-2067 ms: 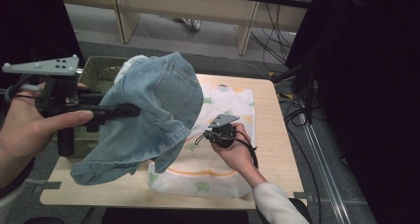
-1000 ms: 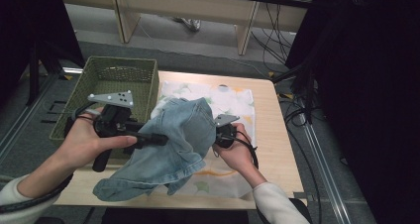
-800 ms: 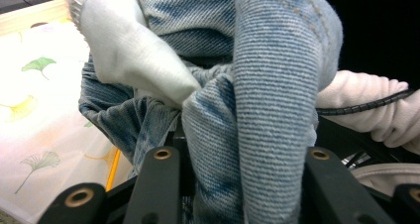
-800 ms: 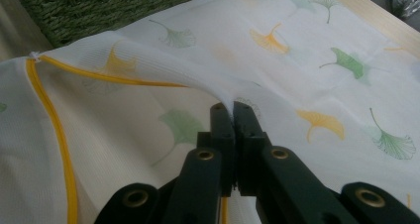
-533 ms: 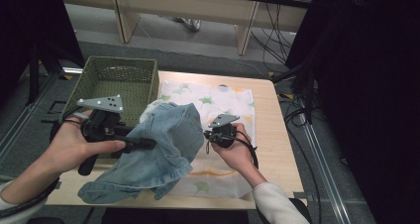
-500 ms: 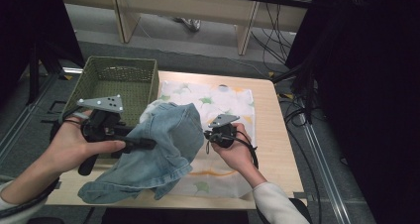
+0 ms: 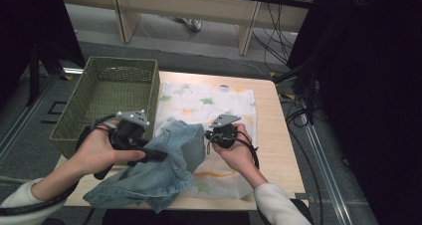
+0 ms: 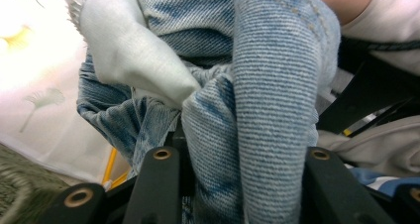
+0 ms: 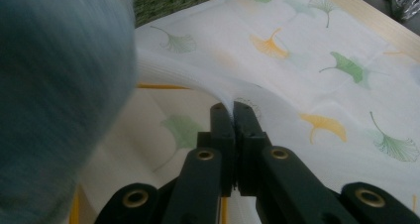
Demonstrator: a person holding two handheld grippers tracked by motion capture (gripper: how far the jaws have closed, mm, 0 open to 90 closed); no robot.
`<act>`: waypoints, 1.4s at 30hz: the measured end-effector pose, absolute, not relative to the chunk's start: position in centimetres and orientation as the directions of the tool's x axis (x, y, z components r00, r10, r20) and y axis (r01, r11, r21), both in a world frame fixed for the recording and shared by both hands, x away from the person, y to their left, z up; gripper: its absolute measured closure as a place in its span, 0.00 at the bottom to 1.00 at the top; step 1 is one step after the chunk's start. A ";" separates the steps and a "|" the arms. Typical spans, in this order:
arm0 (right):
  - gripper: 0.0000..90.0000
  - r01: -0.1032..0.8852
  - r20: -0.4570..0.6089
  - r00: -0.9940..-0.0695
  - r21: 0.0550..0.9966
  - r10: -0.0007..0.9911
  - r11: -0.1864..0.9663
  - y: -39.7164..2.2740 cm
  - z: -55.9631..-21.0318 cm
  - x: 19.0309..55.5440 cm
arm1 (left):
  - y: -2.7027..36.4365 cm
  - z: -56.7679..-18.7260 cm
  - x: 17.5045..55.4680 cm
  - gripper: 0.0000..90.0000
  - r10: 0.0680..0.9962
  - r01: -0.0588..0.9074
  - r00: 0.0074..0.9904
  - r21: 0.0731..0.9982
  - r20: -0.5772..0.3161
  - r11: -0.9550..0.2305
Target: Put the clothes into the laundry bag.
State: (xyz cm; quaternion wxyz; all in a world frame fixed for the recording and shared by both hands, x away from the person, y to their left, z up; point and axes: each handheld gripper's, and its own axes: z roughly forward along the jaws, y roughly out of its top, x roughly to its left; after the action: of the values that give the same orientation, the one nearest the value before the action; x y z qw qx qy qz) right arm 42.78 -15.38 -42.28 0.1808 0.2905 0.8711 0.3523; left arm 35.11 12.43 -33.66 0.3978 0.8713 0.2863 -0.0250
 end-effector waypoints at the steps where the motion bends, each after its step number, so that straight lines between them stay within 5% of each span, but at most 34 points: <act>1: 1.00 0.376 -0.111 -0.765 0.723 0.634 0.580 -15.4 -42.2 42.8 | 12.1 -34.0 35.3 0.72 0.479 0.518 0.837 0.669 -0.266 -0.533; 42: 1.00 0.289 -0.123 -0.766 0.811 0.631 0.509 -14.4 -40.0 41.4 | 6.6 -40.5 37.5 0.72 0.505 0.561 0.823 0.510 -0.259 -0.652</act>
State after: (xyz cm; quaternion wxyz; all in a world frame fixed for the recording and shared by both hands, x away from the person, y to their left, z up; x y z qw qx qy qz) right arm 41.42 -14.44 -39.97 0.2068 0.2726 0.8436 0.4140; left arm 37.47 6.61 -40.48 0.2960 0.9077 0.2937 -0.0470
